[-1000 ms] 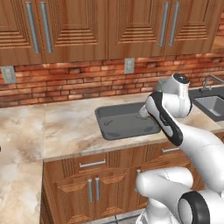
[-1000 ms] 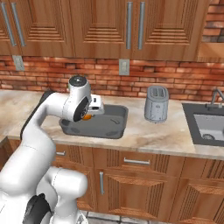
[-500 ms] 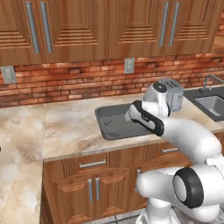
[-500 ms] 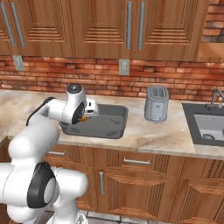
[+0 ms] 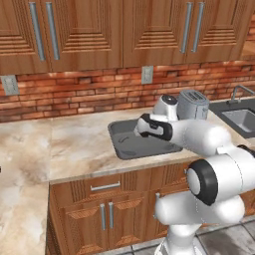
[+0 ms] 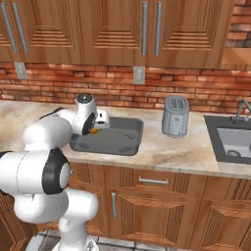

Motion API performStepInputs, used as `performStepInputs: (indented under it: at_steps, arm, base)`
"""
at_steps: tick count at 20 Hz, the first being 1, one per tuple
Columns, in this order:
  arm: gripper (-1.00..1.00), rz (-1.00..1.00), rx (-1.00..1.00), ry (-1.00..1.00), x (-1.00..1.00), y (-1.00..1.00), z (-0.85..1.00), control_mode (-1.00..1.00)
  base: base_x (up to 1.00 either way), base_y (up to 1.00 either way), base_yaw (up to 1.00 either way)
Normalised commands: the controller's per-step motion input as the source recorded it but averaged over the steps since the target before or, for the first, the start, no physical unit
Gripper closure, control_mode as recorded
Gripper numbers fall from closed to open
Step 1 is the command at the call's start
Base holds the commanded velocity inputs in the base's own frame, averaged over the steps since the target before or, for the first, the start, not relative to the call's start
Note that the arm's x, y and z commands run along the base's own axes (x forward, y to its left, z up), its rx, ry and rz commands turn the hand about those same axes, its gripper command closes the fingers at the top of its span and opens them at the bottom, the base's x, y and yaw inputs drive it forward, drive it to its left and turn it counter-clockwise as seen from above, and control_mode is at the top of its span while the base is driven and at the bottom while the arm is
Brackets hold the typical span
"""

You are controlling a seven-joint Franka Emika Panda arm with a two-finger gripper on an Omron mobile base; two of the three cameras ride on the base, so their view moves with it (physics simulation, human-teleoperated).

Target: Pick the mango and tangerine from the fridge and place them inside the tupperware on the counter.

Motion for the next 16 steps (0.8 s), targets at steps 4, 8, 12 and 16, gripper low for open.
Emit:
performStepInputs:
  at_steps: [4,8,12,16]
  arm:
    - [1.0,0.0,0.0,0.01,0.44,0.0,-0.26,-1.0]
    - [1.0,0.0,0.0,0.01,0.34,0.0,-0.36,-1.0]
    - [1.0,0.0,0.0,0.0,0.34,0.0,-0.34,-1.0]
    - [1.0,0.0,0.0,0.0,0.36,0.0,-0.29,-1.0]
  base:
    - [0.0,0.0,0.0]
    - [0.0,0.0,0.0]
    - [0.0,0.0,0.0]
    - [0.0,0.0,0.0]
